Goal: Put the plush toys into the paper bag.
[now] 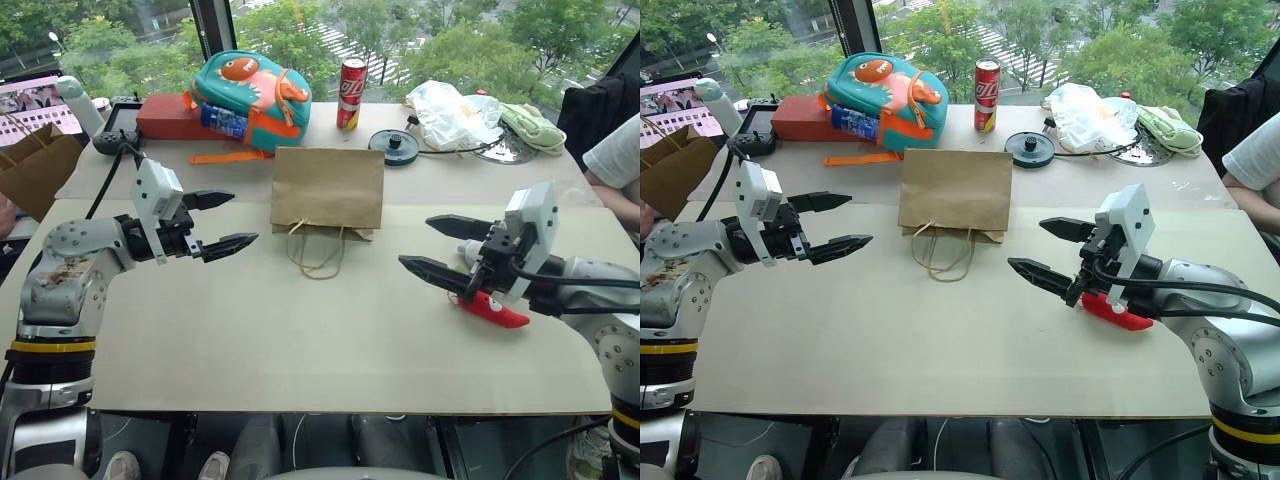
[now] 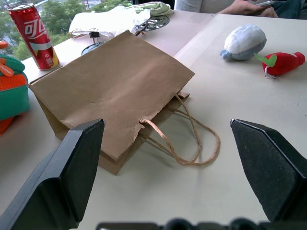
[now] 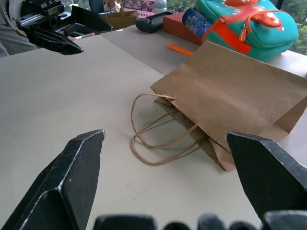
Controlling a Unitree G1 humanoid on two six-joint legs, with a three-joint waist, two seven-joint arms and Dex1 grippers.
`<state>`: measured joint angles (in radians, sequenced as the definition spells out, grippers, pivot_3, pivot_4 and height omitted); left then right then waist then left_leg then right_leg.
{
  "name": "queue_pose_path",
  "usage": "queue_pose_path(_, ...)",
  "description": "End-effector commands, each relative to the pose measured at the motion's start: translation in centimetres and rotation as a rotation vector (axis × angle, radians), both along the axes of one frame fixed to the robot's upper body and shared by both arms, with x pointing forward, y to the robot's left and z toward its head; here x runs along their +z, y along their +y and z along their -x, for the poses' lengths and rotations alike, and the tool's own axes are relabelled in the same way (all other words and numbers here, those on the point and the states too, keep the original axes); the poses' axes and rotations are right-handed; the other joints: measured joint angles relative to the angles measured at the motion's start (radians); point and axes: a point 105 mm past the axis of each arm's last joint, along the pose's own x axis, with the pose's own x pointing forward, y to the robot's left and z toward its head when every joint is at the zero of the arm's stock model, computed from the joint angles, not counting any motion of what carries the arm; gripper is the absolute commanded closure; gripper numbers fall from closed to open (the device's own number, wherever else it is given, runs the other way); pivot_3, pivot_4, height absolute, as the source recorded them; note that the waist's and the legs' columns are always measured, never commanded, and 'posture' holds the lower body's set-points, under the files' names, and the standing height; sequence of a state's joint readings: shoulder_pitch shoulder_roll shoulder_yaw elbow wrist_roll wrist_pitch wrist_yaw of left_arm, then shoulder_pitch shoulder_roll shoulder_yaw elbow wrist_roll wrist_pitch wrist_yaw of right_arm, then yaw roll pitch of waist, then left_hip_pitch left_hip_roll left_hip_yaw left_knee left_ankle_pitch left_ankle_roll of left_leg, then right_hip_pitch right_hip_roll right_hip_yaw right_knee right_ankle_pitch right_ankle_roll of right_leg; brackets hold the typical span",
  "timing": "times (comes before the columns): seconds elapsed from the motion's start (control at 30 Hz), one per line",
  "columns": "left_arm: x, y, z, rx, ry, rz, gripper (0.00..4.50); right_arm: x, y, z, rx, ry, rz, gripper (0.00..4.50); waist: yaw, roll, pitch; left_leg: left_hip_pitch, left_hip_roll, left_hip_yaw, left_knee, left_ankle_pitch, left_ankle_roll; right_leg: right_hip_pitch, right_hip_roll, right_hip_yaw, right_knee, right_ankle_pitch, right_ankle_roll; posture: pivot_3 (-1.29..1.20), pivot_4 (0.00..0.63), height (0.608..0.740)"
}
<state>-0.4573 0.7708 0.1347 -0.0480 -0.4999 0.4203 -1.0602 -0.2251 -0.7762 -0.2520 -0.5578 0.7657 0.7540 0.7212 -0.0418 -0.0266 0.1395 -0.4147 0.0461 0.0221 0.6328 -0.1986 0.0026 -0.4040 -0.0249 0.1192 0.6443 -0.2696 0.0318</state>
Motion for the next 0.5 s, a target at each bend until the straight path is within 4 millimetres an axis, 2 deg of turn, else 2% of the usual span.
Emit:
queue_pose_path(0.03,1.4,0.0,0.0,-0.005,-0.037,0.015,0.0,1.0,0.1,0.3,0.008,-0.057,-0.005,0.02,0.0,0.0,0.0,0.0,0.0,0.0,0.0,0.0,0.0,0.0,0.0,0.0,0.0,0.0,0.0,0.0,0.15,0.733)
queue_pose_path(0.2,0.4,0.1,-0.3,-0.023,-0.029,-0.044,0.0,0.8,0.4,0.4,0.008,-0.054,-0.007,0.02,0.0,0.0,0.0,0.0,0.0,0.0,0.0,0.0,0.0,0.0,0.0,0.0,0.0,0.0,0.0,0.0,0.15,0.733)
queue_pose_path(0.27,-1.2,0.4,-1.2,-0.016,-0.057,-0.167,0.0,0.9,0.6,0.6,0.014,-0.053,-0.013,0.02,0.001,0.0,0.0,0.0,0.0,0.0,0.0,0.0,0.0,0.0,0.0,0.0,0.0,0.0,0.0,0.0,0.15,0.733)
queue_pose_path(0.33,-3.4,0.3,-3.7,0.004,-0.171,-0.373,0.0,1.0,0.9,0.9,0.021,-0.053,-0.017,0.02,0.006,0.0,0.0,0.0,0.0,0.0,0.0,0.0,0.0,0.0,0.0,0.0,0.0,0.0,0.0,0.0,0.15,0.733)
queue_pose_path(0.43,-4.1,-1.3,-6.2,-0.018,-0.344,-0.502,0.0,0.9,1.3,1.3,0.026,-0.052,-0.018,0.02,0.021,0.0,0.0,0.001,-0.001,0.0,0.001,0.0,0.0,0.001,0.0,0.0,0.001,0.0,0.0,0.0,0.15,0.733)
queue_pose_path(0.5,-4.6,-2.4,-7.2,-0.064,-0.458,-0.607,0.0,0.9,1.5,1.6,0.028,-0.051,-0.019,0.02,0.03,0.0,0.0,-0.001,-0.001,0.0,0.002,0.0,0.0,0.0,0.0,0.0,-0.001,0.0,0.0,0.0,0.15,0.733)
